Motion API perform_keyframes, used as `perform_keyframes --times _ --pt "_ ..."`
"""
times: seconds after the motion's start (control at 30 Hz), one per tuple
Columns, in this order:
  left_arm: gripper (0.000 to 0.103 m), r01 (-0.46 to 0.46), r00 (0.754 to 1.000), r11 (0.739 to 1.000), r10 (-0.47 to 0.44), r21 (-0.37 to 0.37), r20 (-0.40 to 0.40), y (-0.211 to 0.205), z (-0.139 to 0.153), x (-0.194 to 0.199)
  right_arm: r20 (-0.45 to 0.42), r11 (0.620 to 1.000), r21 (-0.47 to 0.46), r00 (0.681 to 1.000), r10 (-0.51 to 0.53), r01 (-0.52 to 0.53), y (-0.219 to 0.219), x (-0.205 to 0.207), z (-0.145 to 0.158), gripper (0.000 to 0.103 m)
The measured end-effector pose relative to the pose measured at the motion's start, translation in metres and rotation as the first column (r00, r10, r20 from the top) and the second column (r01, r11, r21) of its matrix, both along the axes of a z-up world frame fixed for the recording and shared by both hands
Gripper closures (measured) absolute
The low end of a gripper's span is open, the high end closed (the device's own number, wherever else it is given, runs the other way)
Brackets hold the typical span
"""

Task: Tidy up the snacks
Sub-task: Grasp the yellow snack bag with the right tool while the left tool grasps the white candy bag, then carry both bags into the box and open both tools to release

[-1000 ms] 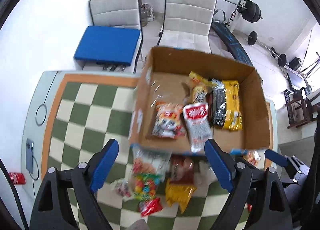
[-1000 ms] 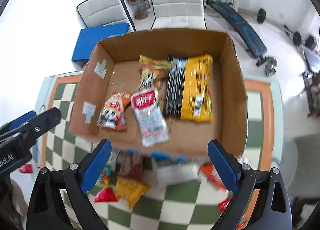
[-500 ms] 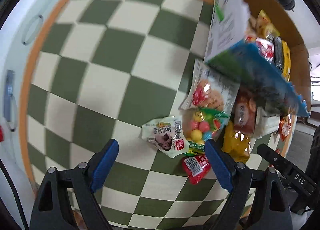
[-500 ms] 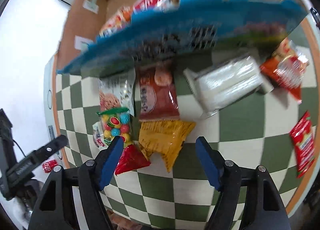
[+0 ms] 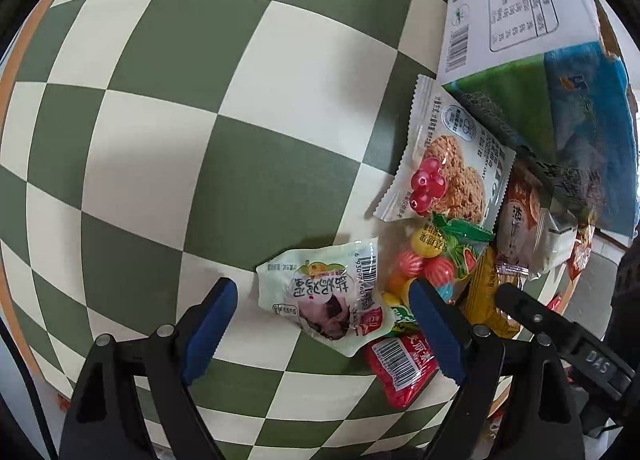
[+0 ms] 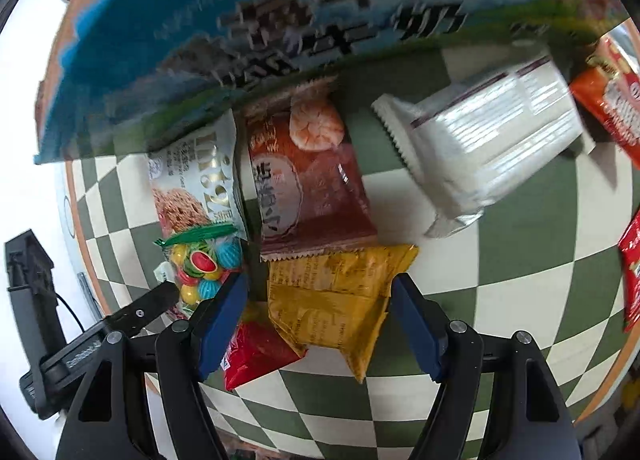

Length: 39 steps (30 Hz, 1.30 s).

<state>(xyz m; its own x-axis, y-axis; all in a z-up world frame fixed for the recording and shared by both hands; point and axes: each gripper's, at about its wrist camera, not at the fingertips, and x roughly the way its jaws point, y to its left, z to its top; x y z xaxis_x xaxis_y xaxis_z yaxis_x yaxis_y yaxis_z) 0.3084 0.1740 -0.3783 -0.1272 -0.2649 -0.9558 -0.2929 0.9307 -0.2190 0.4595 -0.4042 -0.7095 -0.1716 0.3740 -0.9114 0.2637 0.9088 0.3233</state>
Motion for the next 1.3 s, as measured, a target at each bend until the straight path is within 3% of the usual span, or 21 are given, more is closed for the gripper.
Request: perform_keyframes --times 0.03,0.1,0.13,0.4,0.63,0.83,1.03,1.3 --pt "0.016 0.001 1.000 1.000 -0.001 -0.003 0.002 0.000 -0.001 0.000 -0.008 1.000 -0.002 1.000 0.008 -0.008 0.002 -0.001 -0.002 0.026" --pt "0.037 0.003 1.000 1.000 -0.003 -0.002 -0.007 0.000 -0.004 -0.002 -0.019 0.999 -0.024 0.999 0.026 -0.026 0.008 -0.003 -0.007 0.026" --pt "0.040 0.008 1.000 1.000 -0.008 -0.003 -0.019 0.000 -0.008 -0.003 -0.027 0.999 -0.028 0.999 0.030 -0.031 0.009 -0.004 -0.011 0.026" --pt "0.041 0.009 1.000 0.999 -0.009 0.046 0.000 -0.004 -0.005 -0.013 -0.045 0.995 -0.059 0.996 0.073 -0.075 0.019 -0.011 -0.021 0.026" --pt "0.043 -0.008 1.000 0.997 0.007 0.072 0.008 -0.008 -0.003 -0.025 0.014 0.991 -0.075 0.994 0.108 -0.107 0.034 -0.016 -0.016 0.044" --pt "0.044 -0.024 0.999 0.998 0.023 0.063 0.029 -0.014 0.002 -0.033 0.032 0.997 -0.035 0.997 0.070 -0.068 0.029 -0.024 -0.014 0.047" --pt "0.044 -0.024 0.997 0.999 0.021 0.048 0.069 -0.021 0.027 -0.039 0.061 0.998 0.002 0.997 0.056 -0.056 0.018 -0.032 0.002 0.047" --pt "0.044 -0.002 0.981 1.000 0.005 -0.017 0.192 -0.045 0.098 -0.034 0.132 0.995 0.086 0.990 0.040 -0.052 0.002 -0.040 0.043 0.047"
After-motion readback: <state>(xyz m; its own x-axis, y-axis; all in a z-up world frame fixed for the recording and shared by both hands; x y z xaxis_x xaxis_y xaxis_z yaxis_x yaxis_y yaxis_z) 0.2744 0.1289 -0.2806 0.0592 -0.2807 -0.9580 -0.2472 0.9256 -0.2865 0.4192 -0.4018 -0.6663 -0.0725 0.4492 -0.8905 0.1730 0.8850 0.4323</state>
